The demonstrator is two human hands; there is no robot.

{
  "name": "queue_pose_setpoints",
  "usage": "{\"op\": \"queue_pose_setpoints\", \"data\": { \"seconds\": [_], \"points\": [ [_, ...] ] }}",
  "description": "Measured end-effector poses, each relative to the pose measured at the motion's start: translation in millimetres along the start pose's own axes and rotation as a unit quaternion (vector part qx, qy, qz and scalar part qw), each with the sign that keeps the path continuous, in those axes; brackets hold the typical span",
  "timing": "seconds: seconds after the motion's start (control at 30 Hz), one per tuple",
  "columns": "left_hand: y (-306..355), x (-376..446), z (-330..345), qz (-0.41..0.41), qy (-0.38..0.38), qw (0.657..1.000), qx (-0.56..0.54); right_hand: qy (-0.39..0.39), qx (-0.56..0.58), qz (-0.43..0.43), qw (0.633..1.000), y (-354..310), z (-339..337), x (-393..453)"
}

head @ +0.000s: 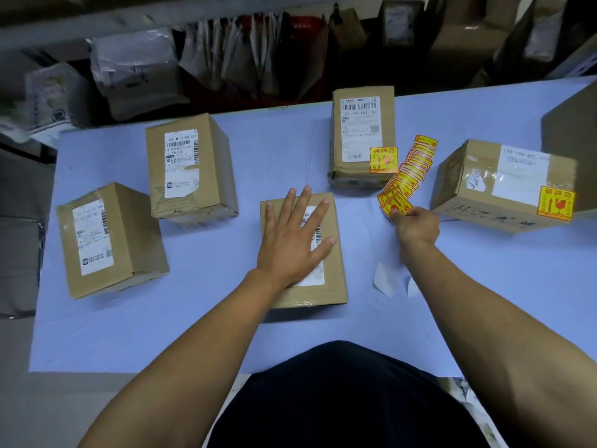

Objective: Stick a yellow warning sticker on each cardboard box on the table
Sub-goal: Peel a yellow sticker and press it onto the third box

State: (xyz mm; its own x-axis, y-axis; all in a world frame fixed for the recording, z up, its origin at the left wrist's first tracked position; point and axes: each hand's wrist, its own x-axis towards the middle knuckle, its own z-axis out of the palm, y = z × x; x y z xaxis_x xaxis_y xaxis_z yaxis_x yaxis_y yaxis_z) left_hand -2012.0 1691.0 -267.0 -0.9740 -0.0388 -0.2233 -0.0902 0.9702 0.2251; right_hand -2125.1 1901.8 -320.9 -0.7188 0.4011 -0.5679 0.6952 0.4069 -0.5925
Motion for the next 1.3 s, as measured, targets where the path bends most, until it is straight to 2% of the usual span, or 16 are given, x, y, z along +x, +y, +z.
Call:
{"op": "queue_pose_setpoints", "data": {
  "seconds": [0.17,0.27,0.43,0.5,0.53,0.6,0.67,0.73,0.77,0.83,0.9,1.0,1.07,1.1,1.23,1.3],
  "points": [
    [-0.6,0.4,-3.5,0.008,-0.026,1.0,0.001,-0.003,-0.027,0.003,1.0,0.9,-21.4,-5.7],
    [-0.7,0.1,-8.4,0.011,-0.032,0.999,-0.028,-0.02,0.007,-0.015,1.0,-1.4,-31.3,-16.8],
    [16.0,-4.9,-31.1,-0.011,0.054,0.978,-0.203,-0.118,0.023,-0.128,0.984,-10.3,-43.8,-54.8],
    [32.6,-6.8,-42.6,-0.067,0.068,0.94,-0.327,-0.176,0.051,-0.16,0.97,-18.7,-51.0,-77.2],
    [40.7,-8.5,-49.3,-0.105,0.056,0.906,-0.406,-0.213,0.062,-0.183,0.958,-23.0,-54.7,-88.9],
    [53.3,-15.2,-60.4,-0.16,0.007,0.814,-0.559,-0.283,0.063,-0.237,0.927,-29.3,-63.5,-111.8],
    [59.1,-26.0,-65.4,-0.168,-0.028,0.743,-0.648,-0.327,0.025,-0.296,0.897,-33.4,-71.4,-130.7],
    [61.5,-41.4,-69.5,-0.162,-0.03,0.701,-0.694,-0.334,-0.032,-0.352,0.874,-35.3,-76.1,-145.2],
    [61.5,-48.9,-70.6,-0.159,-0.02,0.703,-0.693,-0.331,-0.056,-0.367,0.868,-35.4,-77.4,-150.7],
    [59.7,-62.9,-72.8,-0.148,0.005,0.736,-0.661,-0.325,-0.07,-0.371,0.867,-32.8,-79.0,-161.4],
    [55.3,-73.7,-75.4,-0.142,0.038,0.74,-0.656,-0.338,-0.011,-0.332,0.881,-26.9,-78.3,-172.6],
    [49.3,-86.5,-82.7,-0.163,0.071,0.676,-0.715,-0.358,0.116,-0.249,0.892,-22.0,-75.3,-187.4],
    [45.7,-94.3,-87.2,-0.17,0.059,0.646,-0.742,-0.354,0.128,-0.25,0.892,-24.4,-74.0,-194.3],
    [43.7,-97.7,-88.6,-0.169,0.042,0.646,-0.743,-0.353,0.132,-0.252,0.892,-27.3,-73.6,-196.5],
    [38.3,-106.4,-93.4,-0.158,-0.007,0.692,-0.705,-0.354,0.171,-0.24,0.887,-44.4,-73.3,-201.2],
    [38.7,-108.0,-95.8,-0.156,-0.003,0.69,-0.706,-0.355,0.168,-0.246,0.886,-50.7,-73.0,-202.4]
  ]
}}
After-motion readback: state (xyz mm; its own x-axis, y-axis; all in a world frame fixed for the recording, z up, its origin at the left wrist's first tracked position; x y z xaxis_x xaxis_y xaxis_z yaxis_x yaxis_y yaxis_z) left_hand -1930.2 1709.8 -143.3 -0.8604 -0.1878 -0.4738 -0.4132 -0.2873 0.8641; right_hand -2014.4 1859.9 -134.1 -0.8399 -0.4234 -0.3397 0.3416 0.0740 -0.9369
